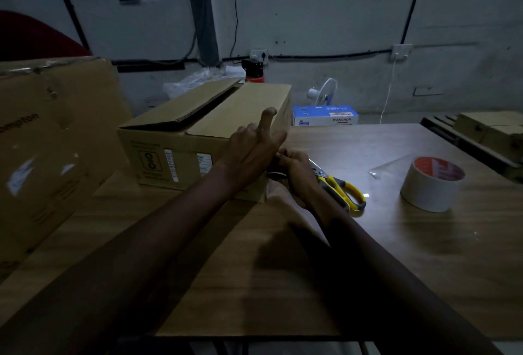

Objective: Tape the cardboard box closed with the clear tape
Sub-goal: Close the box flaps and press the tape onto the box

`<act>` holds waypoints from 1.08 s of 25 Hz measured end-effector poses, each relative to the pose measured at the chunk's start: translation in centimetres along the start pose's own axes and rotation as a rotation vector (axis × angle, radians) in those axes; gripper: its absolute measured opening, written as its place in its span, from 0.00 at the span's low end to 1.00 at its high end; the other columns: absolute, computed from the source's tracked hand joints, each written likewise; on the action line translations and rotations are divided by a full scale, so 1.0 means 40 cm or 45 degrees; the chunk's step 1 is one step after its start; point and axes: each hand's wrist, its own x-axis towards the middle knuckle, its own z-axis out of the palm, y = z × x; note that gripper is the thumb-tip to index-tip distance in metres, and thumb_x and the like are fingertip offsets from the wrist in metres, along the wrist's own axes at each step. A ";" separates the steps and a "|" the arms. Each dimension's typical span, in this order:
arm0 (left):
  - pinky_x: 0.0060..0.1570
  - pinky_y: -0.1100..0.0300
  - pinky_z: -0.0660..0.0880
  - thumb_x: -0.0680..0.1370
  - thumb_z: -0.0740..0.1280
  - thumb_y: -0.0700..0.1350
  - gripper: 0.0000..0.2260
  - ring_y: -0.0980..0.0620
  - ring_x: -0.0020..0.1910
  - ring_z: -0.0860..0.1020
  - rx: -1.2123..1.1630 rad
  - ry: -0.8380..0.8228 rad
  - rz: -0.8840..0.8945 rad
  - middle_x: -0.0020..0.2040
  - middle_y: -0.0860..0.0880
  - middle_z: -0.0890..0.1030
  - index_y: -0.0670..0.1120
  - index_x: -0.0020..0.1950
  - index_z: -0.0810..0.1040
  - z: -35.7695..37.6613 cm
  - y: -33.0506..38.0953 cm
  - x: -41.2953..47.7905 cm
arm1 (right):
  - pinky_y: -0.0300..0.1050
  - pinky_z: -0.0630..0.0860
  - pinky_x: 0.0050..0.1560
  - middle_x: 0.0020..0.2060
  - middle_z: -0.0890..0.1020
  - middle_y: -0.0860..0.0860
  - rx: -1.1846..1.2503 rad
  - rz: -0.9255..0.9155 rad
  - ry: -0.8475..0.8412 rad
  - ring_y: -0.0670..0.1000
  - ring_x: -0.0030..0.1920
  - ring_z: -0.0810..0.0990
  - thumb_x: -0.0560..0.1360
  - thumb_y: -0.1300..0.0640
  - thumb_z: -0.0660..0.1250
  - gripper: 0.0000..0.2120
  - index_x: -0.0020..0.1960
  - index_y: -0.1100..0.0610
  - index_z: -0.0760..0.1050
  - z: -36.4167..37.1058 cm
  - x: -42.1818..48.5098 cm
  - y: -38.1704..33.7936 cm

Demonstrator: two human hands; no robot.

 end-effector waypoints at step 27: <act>0.64 0.42 0.62 0.69 0.68 0.65 0.32 0.41 0.69 0.63 -0.456 -0.586 -0.447 0.70 0.43 0.64 0.52 0.68 0.65 0.001 -0.090 0.092 | 0.41 0.73 0.32 0.30 0.76 0.50 -0.053 0.190 0.129 0.48 0.32 0.76 0.79 0.54 0.64 0.07 0.46 0.57 0.76 0.012 0.041 0.063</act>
